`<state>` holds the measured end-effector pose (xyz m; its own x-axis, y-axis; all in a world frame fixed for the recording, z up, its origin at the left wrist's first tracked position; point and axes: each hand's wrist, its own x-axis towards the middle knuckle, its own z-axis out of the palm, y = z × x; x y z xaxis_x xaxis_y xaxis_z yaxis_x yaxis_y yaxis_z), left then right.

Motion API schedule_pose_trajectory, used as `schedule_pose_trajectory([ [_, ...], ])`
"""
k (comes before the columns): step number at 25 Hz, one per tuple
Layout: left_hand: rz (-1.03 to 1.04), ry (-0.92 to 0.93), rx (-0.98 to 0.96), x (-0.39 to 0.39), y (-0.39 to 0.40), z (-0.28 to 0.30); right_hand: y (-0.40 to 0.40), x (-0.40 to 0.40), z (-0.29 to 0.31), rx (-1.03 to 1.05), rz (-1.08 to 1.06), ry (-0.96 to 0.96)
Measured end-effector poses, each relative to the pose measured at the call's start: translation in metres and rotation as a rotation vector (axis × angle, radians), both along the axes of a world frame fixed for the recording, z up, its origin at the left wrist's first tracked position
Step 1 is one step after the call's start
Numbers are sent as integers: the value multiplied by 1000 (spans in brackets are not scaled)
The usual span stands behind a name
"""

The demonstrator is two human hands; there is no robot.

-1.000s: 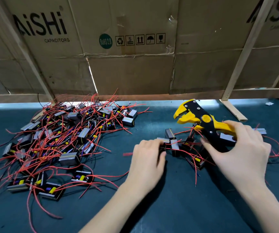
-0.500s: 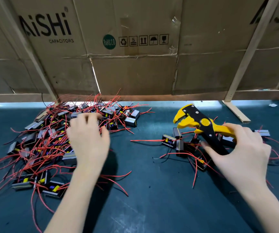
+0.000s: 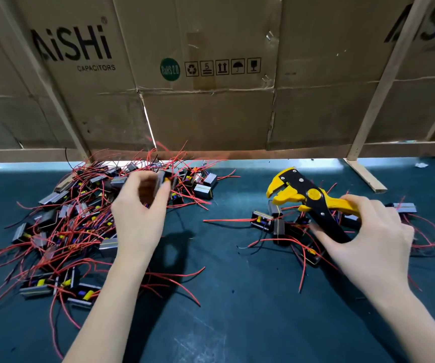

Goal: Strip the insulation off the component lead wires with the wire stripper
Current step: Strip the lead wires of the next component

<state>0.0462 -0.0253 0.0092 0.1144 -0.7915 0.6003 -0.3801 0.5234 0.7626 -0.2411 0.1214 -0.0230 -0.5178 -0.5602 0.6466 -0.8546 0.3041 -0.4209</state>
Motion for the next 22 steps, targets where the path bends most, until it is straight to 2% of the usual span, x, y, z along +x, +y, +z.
schedule_pose_trajectory([
  [1, -190, 81, 105, -8, 5, 2, 0, 0, 0, 2, -1, 0],
  [2, -342, 68, 201, -15, 10, 1, 0, 0, 0, 5, -3, 2],
  [3, -420, -60, 262, -20, 13, -3, 0, 0, -1, 11, -4, 4],
  [4, -420, -277, 287, -25, 15, -9, 0, 0, -1, 16, -4, 8],
  [6, -317, -688, 282, -31, 18, -24, -1, 0, -1, 21, -6, 12],
  [7, -260, -791, 287, -32, 20, -28, -1, 0, -2, 21, -9, 16],
  [8, -222, -797, 280, -32, 20, -29, -1, 0, -2, 18, -10, 20],
  [10, -254, -647, 211, -28, 19, -21, -1, -1, -1, 12, -10, 26],
  [12, -455, -542, 179, -19, 17, -9, -1, -1, -2, 13, -11, 29],
  [13, -578, -557, 170, -14, 17, -3, -1, -1, -2, 15, -10, 26],
  [16, -772, -751, 174, -10, 23, 3, -2, -1, -1, 23, -1, 4],
  [20, -712, -1053, 138, -22, 28, -5, -1, 1, -1, 28, 8, 1],
  [22, -654, -1135, 93, -28, 31, -8, -1, 2, 0, 32, 13, 1],
])
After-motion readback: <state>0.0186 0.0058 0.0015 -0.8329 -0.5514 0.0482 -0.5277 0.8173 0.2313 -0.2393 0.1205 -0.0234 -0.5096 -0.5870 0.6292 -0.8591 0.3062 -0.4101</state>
